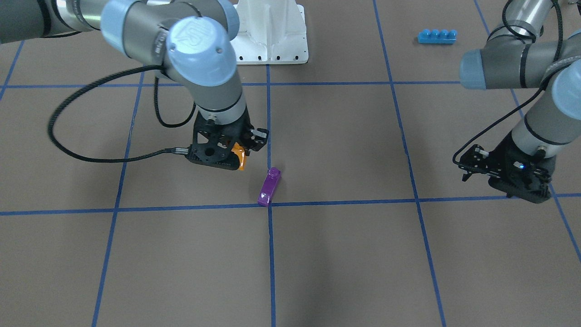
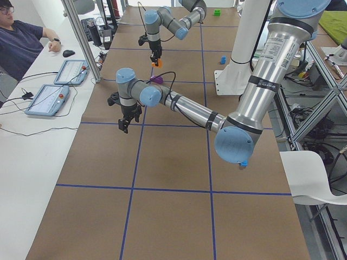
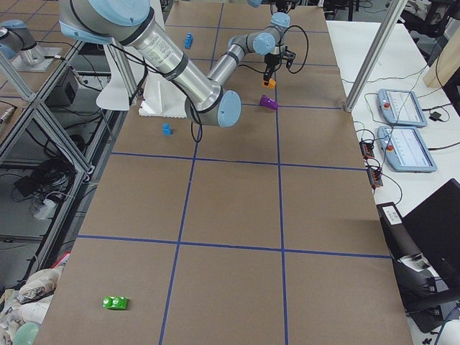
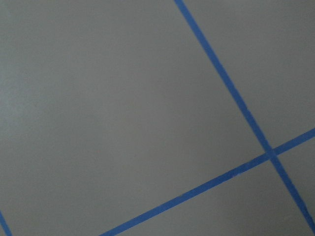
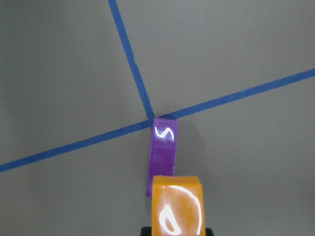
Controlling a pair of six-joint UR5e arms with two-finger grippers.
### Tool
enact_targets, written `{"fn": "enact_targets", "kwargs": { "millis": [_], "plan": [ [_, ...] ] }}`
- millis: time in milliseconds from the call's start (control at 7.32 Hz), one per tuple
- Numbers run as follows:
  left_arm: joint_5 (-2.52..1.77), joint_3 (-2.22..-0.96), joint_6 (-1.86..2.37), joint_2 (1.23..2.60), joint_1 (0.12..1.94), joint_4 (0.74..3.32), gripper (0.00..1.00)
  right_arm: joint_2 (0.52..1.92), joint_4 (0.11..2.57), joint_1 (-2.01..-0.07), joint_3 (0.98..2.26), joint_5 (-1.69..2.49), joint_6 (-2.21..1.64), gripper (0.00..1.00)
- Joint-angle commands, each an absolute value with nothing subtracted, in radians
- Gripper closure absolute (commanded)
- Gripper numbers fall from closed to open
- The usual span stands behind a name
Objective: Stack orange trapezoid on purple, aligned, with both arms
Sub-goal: 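Carry the orange block with the right gripper above the purple block, then lower and align the orange block onto the purple block with the right gripper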
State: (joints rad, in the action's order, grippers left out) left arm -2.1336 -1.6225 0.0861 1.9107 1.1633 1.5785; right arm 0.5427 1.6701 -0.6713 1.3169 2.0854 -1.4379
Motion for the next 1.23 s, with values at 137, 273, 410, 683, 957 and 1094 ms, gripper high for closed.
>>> {"fn": "enact_targets", "kwargs": {
  "millis": [137,273,410,683,957,1094],
  "plan": [
    [-2.134,-1.620,0.084,1.898,1.167,1.580,0.00,0.548,1.628,-0.643,1.269,2.065,-1.636,1.00],
    [-2.134,-1.620,0.084,1.898,1.166,1.580,0.00,0.548,1.626,-0.635,1.247,2.056,-1.710,1.00],
    [-2.134,-1.620,0.084,1.898,1.166,1.580,0.00,0.548,1.626,-0.631,1.244,2.034,-1.719,1.00],
    [-2.132,-1.618,0.084,1.899,1.164,1.580,0.00,0.548,1.592,-0.630,1.226,2.019,-1.715,1.00],
    [-2.129,-1.617,0.084,1.899,1.164,1.580,0.00,0.548,1.579,-0.626,1.226,2.017,-1.707,1.00],
    [-2.129,-1.617,0.084,1.899,1.164,1.580,0.00,0.549,1.559,-0.624,1.223,2.005,-1.707,1.00]
  ]
}}
